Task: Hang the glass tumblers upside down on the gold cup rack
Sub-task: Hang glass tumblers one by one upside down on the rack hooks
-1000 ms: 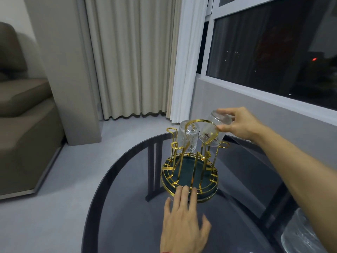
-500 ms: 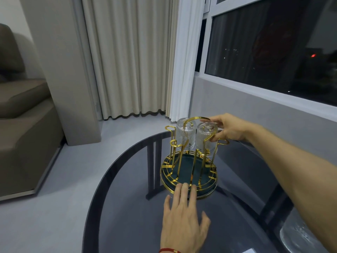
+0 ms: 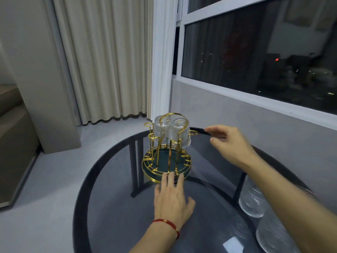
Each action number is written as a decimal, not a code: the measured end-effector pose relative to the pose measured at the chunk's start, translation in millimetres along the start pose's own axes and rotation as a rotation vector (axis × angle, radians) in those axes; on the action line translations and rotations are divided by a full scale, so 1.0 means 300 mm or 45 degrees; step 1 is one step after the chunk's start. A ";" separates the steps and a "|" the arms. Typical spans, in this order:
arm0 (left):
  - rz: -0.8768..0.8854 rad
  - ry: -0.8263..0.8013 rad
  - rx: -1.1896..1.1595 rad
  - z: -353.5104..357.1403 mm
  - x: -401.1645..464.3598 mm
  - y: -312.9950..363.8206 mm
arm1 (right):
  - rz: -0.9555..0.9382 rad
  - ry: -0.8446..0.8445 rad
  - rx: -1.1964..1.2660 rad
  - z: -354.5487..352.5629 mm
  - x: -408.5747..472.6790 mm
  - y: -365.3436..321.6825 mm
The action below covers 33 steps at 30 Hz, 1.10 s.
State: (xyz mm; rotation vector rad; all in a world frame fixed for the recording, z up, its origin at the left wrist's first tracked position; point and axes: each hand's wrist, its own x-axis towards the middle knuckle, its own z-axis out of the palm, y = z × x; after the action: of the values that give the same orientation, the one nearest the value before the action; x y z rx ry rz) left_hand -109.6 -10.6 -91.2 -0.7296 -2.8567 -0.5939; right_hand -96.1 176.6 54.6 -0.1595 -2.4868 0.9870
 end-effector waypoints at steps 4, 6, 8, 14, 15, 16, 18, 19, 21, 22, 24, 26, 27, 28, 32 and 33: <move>0.181 -0.030 -0.243 -0.014 -0.045 0.085 | -0.059 0.144 -0.026 -0.022 -0.260 -0.033; 0.267 -0.073 -0.418 -0.025 -0.073 0.132 | -0.090 0.227 -0.039 -0.047 -0.378 -0.020; 0.321 -0.101 -0.558 -0.036 -0.103 0.176 | -0.100 0.317 -0.026 -0.095 -0.461 0.012; 0.456 -0.184 -0.737 -0.059 -0.209 0.321 | 0.174 0.637 0.145 -0.269 -0.586 0.163; 0.471 -0.181 -0.757 -0.057 -0.225 0.342 | 0.204 0.665 0.130 -0.276 -0.605 0.185; 0.477 -0.185 -0.778 -0.051 -0.245 0.366 | 0.231 0.682 0.105 -0.283 -0.630 0.203; 0.460 -0.206 -0.824 -0.037 -0.280 0.402 | 0.255 0.695 0.071 -0.294 -0.669 0.229; 0.448 -0.222 -0.842 -0.030 -0.293 0.416 | 0.262 0.707 0.082 -0.298 -0.679 0.235; 0.438 -0.242 -0.870 -0.016 -0.310 0.460 | 0.274 0.725 0.107 -0.317 -0.697 0.240; 0.427 -0.244 -0.876 -0.011 -0.310 0.479 | 0.274 0.717 0.100 -0.318 -0.702 0.242; 0.378 -0.212 -0.817 -0.009 -0.302 0.522 | 0.275 0.694 0.081 -0.314 -0.714 0.248; 0.297 -0.132 -0.689 -0.003 -0.285 0.559 | 0.264 0.673 0.056 -0.308 -0.727 0.250; 0.258 -0.108 -0.647 0.000 -0.278 0.572 | 0.250 0.664 0.043 -0.305 -0.731 0.250; 0.232 -0.099 -0.629 0.002 -0.268 0.583 | 0.236 0.654 0.031 -0.304 -0.733 0.248; 0.206 -0.147 -0.780 0.006 -0.233 0.596 | 0.214 0.627 0.016 -0.313 -0.733 0.232; 0.207 -0.151 -0.812 0.003 -0.227 0.592 | 0.216 0.639 0.036 -0.317 -0.732 0.228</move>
State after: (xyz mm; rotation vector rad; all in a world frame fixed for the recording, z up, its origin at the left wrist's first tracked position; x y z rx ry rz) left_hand 36.0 103.5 -46.6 -1.0946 -2.6591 -1.5055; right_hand 138.3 226.9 -12.5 -0.5462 -2.0224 0.9130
